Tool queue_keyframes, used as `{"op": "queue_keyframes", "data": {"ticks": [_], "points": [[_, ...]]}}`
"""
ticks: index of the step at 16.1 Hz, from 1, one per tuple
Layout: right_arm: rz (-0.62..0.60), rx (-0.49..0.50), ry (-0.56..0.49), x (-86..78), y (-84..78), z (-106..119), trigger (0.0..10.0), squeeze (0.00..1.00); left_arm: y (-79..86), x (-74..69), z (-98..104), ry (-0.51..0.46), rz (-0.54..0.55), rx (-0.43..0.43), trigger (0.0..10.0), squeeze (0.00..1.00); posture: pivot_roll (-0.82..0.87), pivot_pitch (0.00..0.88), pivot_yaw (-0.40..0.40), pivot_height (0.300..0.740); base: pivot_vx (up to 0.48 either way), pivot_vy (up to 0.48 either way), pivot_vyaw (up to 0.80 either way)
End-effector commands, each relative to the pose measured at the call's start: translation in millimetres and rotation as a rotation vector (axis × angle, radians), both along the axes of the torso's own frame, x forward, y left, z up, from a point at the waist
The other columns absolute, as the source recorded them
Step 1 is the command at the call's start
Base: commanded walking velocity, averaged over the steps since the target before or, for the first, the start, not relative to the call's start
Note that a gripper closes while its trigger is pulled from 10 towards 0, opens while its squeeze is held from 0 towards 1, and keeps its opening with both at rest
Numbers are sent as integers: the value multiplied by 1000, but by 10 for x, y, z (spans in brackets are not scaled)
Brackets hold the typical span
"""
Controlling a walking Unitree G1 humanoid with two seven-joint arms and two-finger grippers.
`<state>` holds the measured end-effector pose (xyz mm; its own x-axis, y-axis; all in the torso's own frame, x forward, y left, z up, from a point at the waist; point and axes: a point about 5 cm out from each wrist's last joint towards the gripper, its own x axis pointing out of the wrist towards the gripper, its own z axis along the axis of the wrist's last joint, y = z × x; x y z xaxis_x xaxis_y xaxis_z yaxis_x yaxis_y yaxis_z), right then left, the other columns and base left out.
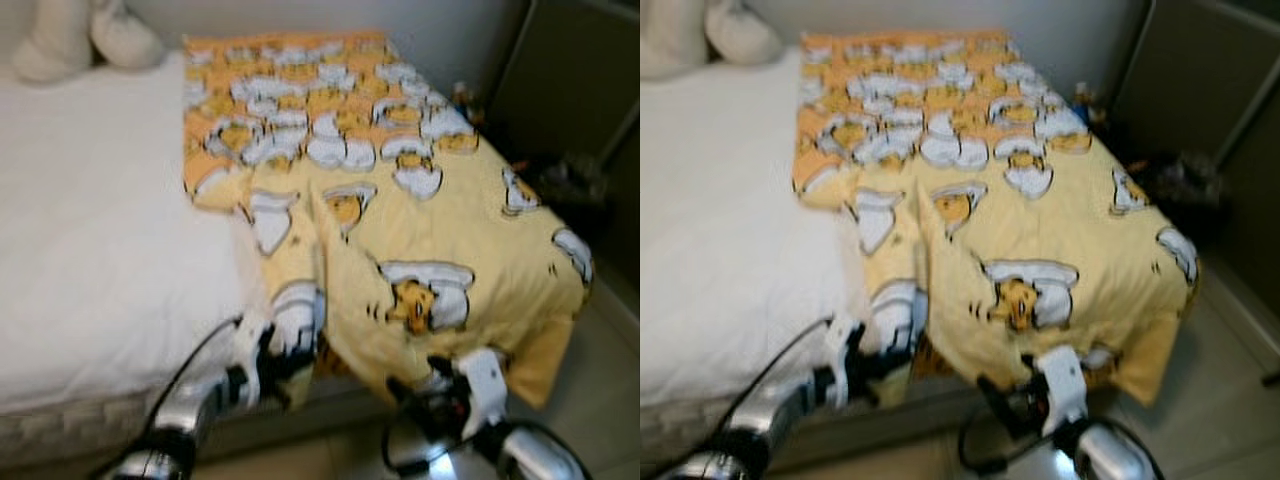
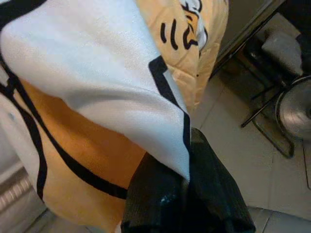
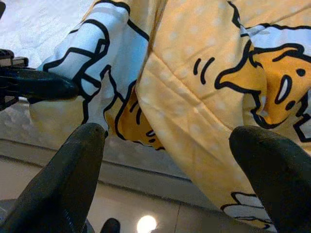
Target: Clean up the room
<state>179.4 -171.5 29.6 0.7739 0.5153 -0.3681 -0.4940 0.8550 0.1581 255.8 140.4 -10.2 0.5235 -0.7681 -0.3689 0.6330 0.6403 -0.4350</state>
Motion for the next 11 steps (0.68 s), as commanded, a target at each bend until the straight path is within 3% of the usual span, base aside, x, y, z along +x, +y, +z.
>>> {"op": "queue_keyframes", "data": {"ticks": [1, 4, 6, 7, 8, 10, 11], "points": [[-6, 13, -3, 4, -9, 1, 10000, 0, 62, 24, 14, -9, 19, 22, 0, 0, -160, 43, 6, 740, 0, 0, 0], [-10, 18, 3, -8, -13, -9, 10000, 0, 35, 48, 27, -1, 37, 5, 0, 0, -159, 45, 5, 740, 0, 0, 0], [-13, 18, 4, -14, -23, -9, 10000, 0, 7, 53, 50, 6, 23, -32, 0, 0, -159, 48, 4, 740, 0, 422, 0], [-14, 17, 3, -15, -26, -5, 10000, 0, -8, 50, 55, 16, 22, -54, 2549, 0, -158, 50, 3, 740, 0, 480, 0], [-14, 17, 3, -14, -26, -4, 10000, 0, -14, 50, 58, 18, 22, -62, 4000, 0, -158, 51, 3, 740, 0, 480, 0], [-13, 17, 2, -15, -22, 7, 10000, 0, -22, 51, 70, 20, 15, -79, 1569, 0, -160, 53, 3, 740, 0, 480, 0], [-13, 18, 2, -17, -22, 11, 10000, 0, -29, 48, 68, 27, 13, -84, 4431, 0, -161, 53, 3, 740, 0, 480, 0]]}}
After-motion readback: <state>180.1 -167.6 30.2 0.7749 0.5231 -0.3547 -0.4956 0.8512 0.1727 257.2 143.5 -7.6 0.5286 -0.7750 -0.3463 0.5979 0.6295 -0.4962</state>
